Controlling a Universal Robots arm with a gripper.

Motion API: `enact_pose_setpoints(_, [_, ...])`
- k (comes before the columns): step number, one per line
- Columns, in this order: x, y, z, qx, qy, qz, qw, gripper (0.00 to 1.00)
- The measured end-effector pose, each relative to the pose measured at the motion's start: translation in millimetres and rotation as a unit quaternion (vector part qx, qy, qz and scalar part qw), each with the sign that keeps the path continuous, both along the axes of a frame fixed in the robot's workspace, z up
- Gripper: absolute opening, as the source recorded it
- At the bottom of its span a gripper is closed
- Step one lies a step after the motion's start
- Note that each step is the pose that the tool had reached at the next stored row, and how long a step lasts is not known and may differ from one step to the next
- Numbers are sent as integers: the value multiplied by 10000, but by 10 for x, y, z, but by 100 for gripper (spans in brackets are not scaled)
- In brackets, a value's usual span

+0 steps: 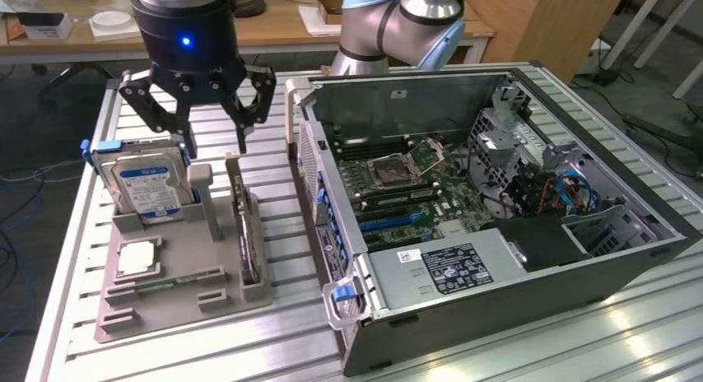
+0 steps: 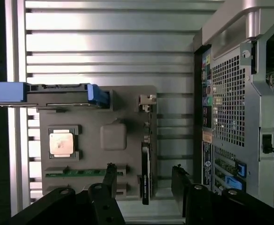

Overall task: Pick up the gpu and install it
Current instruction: 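Pick up the gpu and move the gpu toward the slot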

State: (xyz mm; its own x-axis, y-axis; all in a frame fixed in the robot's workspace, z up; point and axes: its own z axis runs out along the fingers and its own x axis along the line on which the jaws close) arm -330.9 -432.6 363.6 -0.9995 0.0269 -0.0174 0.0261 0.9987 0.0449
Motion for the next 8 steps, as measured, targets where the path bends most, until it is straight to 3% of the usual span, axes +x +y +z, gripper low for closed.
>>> enact_pose_setpoints(8, [31, -35, -132, 0, -9, 9, 10000, 59])
